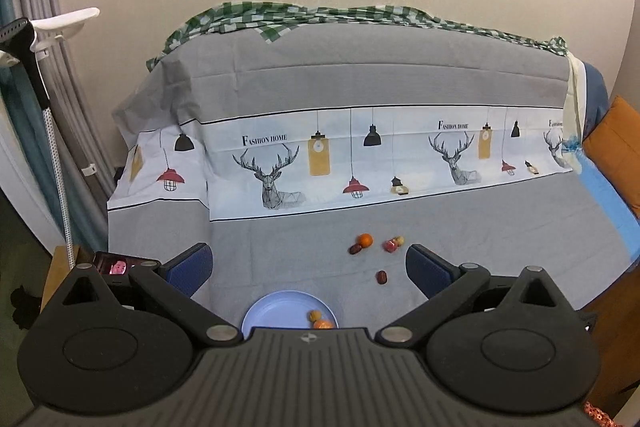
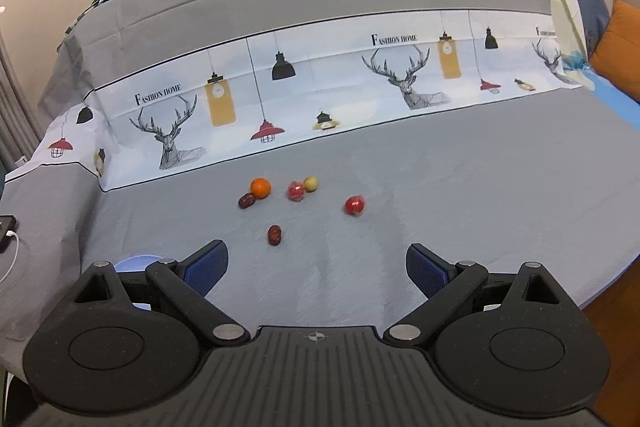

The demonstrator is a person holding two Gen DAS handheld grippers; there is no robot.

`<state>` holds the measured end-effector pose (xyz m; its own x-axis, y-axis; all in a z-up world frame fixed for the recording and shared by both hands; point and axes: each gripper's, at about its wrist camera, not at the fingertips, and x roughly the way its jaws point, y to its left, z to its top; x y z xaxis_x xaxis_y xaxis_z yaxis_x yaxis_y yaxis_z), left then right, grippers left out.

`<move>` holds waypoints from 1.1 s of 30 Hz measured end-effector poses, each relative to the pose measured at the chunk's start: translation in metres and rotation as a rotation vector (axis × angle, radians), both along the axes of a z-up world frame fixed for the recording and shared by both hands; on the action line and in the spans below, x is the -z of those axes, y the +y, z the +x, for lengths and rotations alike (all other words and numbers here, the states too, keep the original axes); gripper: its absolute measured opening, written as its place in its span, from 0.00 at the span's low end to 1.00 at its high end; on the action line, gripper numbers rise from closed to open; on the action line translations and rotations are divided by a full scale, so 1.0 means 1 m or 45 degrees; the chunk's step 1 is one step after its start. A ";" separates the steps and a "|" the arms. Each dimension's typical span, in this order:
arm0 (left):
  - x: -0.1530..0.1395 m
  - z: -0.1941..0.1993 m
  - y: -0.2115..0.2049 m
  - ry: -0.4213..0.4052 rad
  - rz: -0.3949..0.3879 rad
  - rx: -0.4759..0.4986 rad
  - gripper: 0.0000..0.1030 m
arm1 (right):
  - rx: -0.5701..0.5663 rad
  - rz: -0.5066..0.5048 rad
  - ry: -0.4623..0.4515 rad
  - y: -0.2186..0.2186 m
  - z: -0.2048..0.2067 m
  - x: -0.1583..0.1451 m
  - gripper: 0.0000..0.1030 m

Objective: Organize fruits
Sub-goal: 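Raise both tools away from the plate, then grasp a small yellow fruit with the right tool while the left tool grasps a date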

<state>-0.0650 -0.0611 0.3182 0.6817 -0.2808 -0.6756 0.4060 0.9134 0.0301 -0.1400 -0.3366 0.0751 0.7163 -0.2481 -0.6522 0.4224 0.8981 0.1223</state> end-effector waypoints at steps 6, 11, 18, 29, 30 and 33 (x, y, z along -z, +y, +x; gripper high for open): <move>0.003 0.007 -0.003 0.017 -0.006 0.039 1.00 | 0.011 -0.021 0.010 -0.004 0.005 0.000 0.93; 0.008 0.019 -0.005 0.029 -0.008 0.033 1.00 | -0.003 -0.026 0.030 -0.001 0.011 0.003 0.93; 0.014 0.032 -0.017 0.036 -0.003 0.059 1.00 | -0.021 -0.033 0.062 -0.001 0.022 0.010 0.93; 0.065 0.073 -0.048 0.156 0.072 0.064 1.00 | 0.004 -0.057 0.079 -0.020 0.036 0.019 0.93; 0.074 0.079 -0.051 0.168 0.095 0.060 1.00 | 0.005 -0.066 0.076 -0.023 0.038 0.020 0.93; 0.110 0.097 -0.057 0.210 0.149 0.054 1.00 | 0.000 -0.103 0.059 -0.033 0.044 0.024 0.93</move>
<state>0.0316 -0.1179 0.2086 0.5482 -0.2199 -0.8069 0.4523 0.8895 0.0649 -0.0961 -0.3699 0.0516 0.6862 -0.3011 -0.6622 0.4256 0.9044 0.0297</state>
